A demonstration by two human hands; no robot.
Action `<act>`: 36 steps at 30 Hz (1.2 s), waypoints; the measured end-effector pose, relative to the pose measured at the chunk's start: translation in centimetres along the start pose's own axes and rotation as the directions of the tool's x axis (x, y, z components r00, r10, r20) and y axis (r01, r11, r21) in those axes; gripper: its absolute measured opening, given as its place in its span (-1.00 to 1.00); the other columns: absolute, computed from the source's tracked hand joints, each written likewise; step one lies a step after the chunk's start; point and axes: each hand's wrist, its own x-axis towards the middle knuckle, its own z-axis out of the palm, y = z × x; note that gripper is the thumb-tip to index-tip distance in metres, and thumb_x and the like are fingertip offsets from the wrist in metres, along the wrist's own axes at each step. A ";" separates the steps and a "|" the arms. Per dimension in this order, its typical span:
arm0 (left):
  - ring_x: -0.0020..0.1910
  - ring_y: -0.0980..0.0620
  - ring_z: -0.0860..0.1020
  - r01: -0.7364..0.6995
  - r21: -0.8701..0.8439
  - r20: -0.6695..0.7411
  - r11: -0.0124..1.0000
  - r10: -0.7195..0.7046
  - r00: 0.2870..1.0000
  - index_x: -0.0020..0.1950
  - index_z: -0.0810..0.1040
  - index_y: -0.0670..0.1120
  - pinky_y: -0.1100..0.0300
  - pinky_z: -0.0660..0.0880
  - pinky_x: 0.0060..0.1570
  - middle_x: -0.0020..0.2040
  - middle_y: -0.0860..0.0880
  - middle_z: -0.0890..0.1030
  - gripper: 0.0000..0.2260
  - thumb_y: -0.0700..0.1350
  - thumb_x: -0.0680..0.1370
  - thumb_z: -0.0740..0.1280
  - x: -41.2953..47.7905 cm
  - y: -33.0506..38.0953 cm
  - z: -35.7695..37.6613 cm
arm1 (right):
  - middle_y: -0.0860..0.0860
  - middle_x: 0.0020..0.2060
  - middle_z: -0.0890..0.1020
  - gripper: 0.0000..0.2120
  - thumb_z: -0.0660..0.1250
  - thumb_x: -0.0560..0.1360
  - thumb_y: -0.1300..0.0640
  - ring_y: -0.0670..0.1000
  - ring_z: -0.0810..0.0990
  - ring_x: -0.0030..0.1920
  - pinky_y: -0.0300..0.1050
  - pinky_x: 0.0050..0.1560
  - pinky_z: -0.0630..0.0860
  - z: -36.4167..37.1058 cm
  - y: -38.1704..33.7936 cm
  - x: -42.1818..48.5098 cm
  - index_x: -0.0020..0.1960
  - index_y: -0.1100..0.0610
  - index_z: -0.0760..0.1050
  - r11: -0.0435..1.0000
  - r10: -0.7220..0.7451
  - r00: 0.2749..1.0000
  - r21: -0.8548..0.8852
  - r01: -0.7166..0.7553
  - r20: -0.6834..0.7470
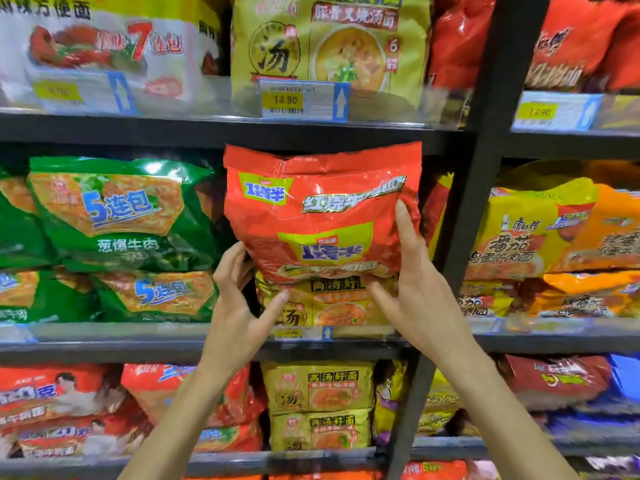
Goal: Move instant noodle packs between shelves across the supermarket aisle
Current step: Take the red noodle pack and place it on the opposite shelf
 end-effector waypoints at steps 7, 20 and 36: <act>0.59 -0.10 0.27 0.044 -0.048 0.065 0.998 -0.041 0.997 0.52 -0.26 0.47 0.22 0.30 0.46 0.59 -0.06 0.20 -0.03 -0.02 0.52 0.45 0.7 -1.0 1.1 | -0.19 0.39 0.29 0.16 0.53 0.45 0.17 0.04 0.47 0.38 0.02 0.24 0.50 1.8 0.4 0.4 0.52 -0.41 -0.32 0.983 0.044 0.996 0.182 -0.029 -0.082; 0.63 0.10 0.16 -0.001 -0.228 0.006 0.974 0.002 1.000 0.59 -0.12 0.39 0.10 0.25 0.56 0.67 0.12 0.04 -0.12 -0.16 0.57 0.39 -1.5 2.5 -0.7 | -0.34 0.23 0.36 0.12 0.57 0.38 -0.03 -0.30 0.42 0.16 -0.46 0.03 0.43 0.1 -3.2 -2.8 0.59 -0.31 -0.20 0.996 0.043 0.981 0.080 -0.029 -0.189; 0.64 0.16 0.11 0.069 -0.276 0.144 0.959 -0.030 0.989 0.60 -0.12 0.33 0.20 0.27 0.53 0.67 0.14 0.00 -0.15 -0.15 0.61 0.40 -0.2 3.5 -2.7 | -0.06 0.49 0.40 0.19 0.52 0.48 0.10 0.03 0.63 0.19 0.19 -0.04 0.64 -0.7 -3.7 -3.2 0.51 -0.36 -0.45 0.991 0.133 0.991 0.003 -0.133 0.013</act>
